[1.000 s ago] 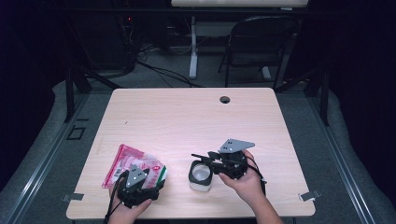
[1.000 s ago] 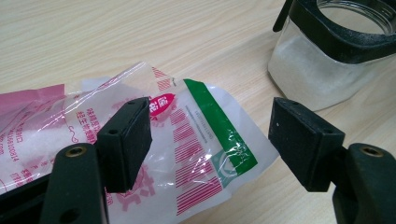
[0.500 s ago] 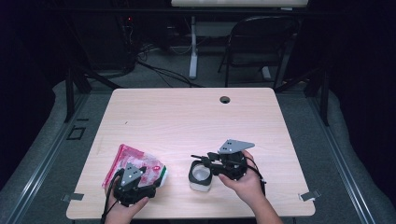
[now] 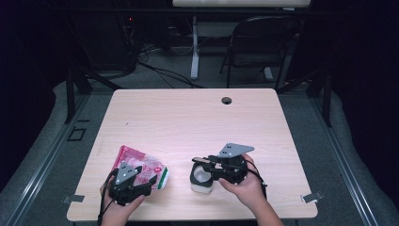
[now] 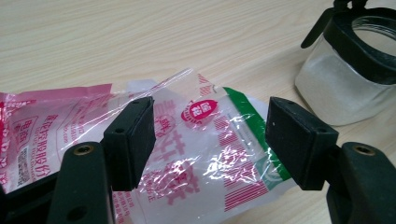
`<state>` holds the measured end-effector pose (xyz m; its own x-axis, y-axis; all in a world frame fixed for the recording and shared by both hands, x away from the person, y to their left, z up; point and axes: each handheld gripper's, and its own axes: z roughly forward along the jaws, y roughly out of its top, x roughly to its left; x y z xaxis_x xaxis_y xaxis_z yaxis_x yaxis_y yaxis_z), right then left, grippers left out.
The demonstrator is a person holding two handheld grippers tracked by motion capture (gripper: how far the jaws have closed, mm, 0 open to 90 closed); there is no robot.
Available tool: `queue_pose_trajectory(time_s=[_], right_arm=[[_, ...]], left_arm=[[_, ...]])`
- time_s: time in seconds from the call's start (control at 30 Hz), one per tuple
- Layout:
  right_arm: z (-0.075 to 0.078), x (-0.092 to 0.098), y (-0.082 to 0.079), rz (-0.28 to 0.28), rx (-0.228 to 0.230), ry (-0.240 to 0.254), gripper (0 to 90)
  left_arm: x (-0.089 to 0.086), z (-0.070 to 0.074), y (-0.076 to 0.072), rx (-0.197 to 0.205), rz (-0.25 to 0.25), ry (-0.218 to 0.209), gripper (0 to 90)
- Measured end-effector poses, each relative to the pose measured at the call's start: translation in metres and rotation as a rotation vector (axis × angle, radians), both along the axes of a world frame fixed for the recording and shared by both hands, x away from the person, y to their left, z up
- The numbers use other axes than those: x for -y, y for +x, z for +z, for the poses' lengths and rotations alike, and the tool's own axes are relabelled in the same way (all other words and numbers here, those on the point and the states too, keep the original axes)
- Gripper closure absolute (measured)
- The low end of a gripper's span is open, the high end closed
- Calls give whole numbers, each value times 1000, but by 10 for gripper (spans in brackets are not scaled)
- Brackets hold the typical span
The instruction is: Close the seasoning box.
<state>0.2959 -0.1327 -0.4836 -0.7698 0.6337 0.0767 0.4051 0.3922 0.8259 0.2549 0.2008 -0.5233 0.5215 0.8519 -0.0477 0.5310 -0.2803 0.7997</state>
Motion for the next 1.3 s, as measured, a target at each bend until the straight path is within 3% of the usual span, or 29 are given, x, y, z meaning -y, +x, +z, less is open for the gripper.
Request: queue_pose_trajectory(time_s=[0.37,1.3], right_arm=[[-4,-3,-5,-4,21,-20,544],[-3,-6,-7,24,13,-38,516]], left_arm=[[-4,0,3,5,13,-9,337],[-6,1,4,3,21,-6,337]])
